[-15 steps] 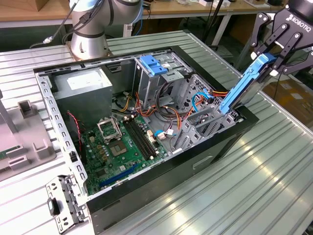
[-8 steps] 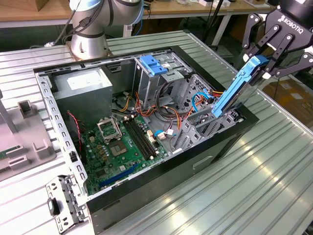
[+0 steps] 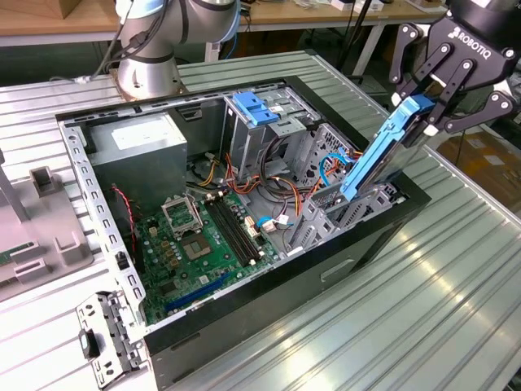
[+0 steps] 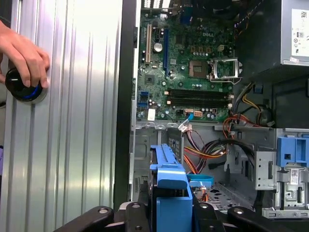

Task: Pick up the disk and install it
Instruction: 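Insert the disk into the insertion slot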

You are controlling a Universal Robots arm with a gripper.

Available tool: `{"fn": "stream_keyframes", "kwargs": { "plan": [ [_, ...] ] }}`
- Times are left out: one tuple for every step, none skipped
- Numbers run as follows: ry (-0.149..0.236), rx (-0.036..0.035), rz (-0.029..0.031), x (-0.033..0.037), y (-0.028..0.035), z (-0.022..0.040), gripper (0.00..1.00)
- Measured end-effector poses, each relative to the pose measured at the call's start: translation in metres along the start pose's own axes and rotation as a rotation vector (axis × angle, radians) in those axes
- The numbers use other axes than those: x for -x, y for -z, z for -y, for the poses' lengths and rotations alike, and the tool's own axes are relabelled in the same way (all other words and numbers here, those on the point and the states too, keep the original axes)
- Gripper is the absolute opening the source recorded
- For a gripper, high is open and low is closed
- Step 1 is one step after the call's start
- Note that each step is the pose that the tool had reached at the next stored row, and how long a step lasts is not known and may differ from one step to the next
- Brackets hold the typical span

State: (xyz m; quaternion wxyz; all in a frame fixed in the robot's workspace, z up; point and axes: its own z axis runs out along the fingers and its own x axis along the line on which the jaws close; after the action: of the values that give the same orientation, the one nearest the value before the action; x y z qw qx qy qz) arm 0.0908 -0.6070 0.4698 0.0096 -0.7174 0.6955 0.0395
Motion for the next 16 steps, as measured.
{"fn": "stream_keyframes", "kwargs": {
  "plan": [
    [-0.001,-0.0001,0.0001,0.0007,-0.0003,-0.002,0.37],
    [-0.002,-0.0002,0.0001,0.0016,-0.0006,-0.0033,0.37],
    [-0.003,-0.0003,0.0002,0.0026,-0.001,-0.0046,0.37],
    [-0.005,-0.0003,0.0001,0.0035,-0.0012,-0.0057,0.37],
    [-0.006,-0.0005,0.0003,0.0043,-0.0017,-0.0068,0.37],
    [-0.008,-0.0005,0.0004,0.005,-0.002,-0.0078,0.37],
    [-0.009,-0.0006,0.0004,0.0057,-0.0024,-0.0087,0.37],
    [-0.011,-0.0008,0.0005,0.0064,-0.0029,-0.0096,0.37],
    [-0.014,-0.001,0.0006,0.0075,-0.0036,-0.0106,0.37],
    [-0.015,-0.0011,0.0006,0.0084,-0.0043,-0.0108,0.37],
    [-0.016,-0.0011,0.0005,0.0096,-0.0052,-0.0107,0.37],
    [-0.016,-0.0011,0.0008,0.0104,-0.007,-0.0106,0.37],
    [-0.016,-0.0012,0.0008,0.0105,-0.0102,-0.011,0.37],
    [-0.016,-0.0012,0.0009,0.0104,-0.0117,-0.0114,0.37],
    [-0.016,-0.0011,0.0006,0.0104,-0.0133,-0.0124,0.37],
    [-0.016,-0.0011,0.0006,0.0104,-0.015,-0.0139,0.37]
  ]
}}
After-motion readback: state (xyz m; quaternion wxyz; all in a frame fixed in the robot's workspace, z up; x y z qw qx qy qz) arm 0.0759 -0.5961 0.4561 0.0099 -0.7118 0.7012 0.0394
